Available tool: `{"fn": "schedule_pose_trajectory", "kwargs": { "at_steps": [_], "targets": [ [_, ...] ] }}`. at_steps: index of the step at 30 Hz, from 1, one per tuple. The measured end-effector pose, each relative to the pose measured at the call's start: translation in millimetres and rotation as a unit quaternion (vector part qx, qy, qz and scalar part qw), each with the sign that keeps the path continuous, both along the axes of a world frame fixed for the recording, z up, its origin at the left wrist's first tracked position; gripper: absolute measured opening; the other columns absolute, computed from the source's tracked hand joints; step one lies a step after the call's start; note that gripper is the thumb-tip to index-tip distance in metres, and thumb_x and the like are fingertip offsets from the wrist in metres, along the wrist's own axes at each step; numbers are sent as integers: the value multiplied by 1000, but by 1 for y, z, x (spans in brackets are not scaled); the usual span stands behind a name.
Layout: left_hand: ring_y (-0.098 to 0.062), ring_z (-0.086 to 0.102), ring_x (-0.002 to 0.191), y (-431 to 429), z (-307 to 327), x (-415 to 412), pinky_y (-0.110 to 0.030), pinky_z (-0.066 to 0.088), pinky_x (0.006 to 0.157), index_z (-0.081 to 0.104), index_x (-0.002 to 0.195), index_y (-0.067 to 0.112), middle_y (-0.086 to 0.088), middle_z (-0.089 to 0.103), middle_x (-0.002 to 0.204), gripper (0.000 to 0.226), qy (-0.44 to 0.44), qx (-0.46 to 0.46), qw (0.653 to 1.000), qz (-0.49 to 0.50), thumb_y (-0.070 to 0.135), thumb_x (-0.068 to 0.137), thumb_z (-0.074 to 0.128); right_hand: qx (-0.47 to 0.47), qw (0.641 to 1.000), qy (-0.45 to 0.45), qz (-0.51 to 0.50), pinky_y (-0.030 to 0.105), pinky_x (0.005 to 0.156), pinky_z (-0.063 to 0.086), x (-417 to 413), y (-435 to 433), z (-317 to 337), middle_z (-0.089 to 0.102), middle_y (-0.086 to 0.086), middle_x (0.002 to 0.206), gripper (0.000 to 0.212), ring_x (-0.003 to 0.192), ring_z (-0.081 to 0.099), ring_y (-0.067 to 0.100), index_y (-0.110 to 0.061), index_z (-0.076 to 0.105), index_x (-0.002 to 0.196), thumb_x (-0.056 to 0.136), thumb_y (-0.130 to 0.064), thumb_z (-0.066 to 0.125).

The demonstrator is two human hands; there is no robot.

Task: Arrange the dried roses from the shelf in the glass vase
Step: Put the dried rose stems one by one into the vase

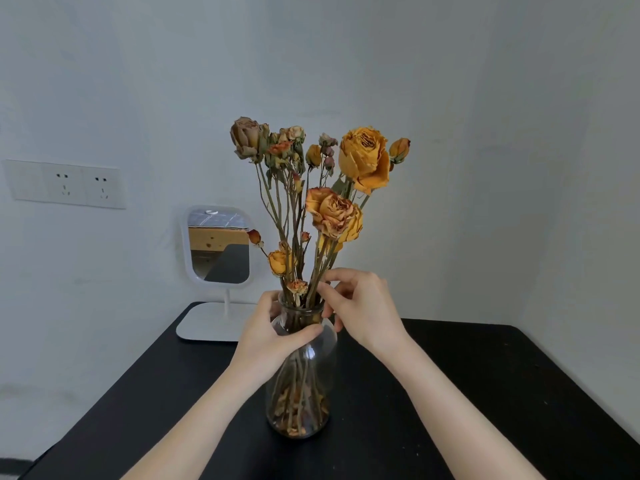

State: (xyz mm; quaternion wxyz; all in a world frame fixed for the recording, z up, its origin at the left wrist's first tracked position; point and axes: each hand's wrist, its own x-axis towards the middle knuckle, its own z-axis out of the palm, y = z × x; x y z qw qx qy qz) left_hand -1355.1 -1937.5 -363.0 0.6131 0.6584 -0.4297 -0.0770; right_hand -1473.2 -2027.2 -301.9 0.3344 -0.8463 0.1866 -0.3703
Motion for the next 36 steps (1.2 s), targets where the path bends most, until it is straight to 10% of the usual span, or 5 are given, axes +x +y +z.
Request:
{"fn": "schedule_pose_trajectory", "kwargs": {
  "at_steps": [9, 15, 23, 29, 36],
  "targets": [
    [5, 50, 100, 10, 16, 1, -9, 38, 76, 49, 118, 35, 16, 52, 112, 67, 10, 26, 1000, -4, 51, 57, 74, 21, 999, -12, 31, 14, 54, 44, -17, -12, -9, 58, -6, 67, 17, 54, 53, 1, -30, 53, 103, 88, -23, 59],
    [0, 50, 71, 21, 48, 17, -7, 38, 62, 67, 80, 29, 8, 57, 73, 3, -35, 71, 994, -76, 29, 81, 64, 52, 987, 125, 84, 11, 51, 35, -4, -15, -1, 49, -8, 70, 62, 58, 47, 0, -23, 48, 127, 76, -54, 64],
    [2, 62, 81, 17, 74, 21, -16, 42, 73, 72, 80, 38, 18, 72, 85, 15, -43, -26, 996, -73, 25, 80, 66, 161, 976, -47, 140, 14, 44, 32, 3, -18, 20, 41, -12, 50, 24, 43, 38, 1, -26, 62, 103, 81, -22, 70],
    [-6, 55, 69, 24, 58, 35, -29, 42, 81, 59, 119, 24, -3, 56, 65, 63, 18, 57, 991, -116, 42, 60, 72, 175, 971, 74, 144, 15, 48, 36, -11, -24, 13, 43, -8, 62, 81, 48, 43, -1, -24, 45, 128, 57, -46, 76],
    [-22, 48, 84, 14, 68, 28, -46, 44, 91, 61, 109, 18, -9, 52, 94, 53, -9, 73, 988, -136, 44, 64, 70, 141, 976, 21, 161, 11, 42, 33, 4, -16, 15, 42, -12, 47, 22, 43, 36, 2, -29, 66, 99, 78, -31, 71]
  ]
}}
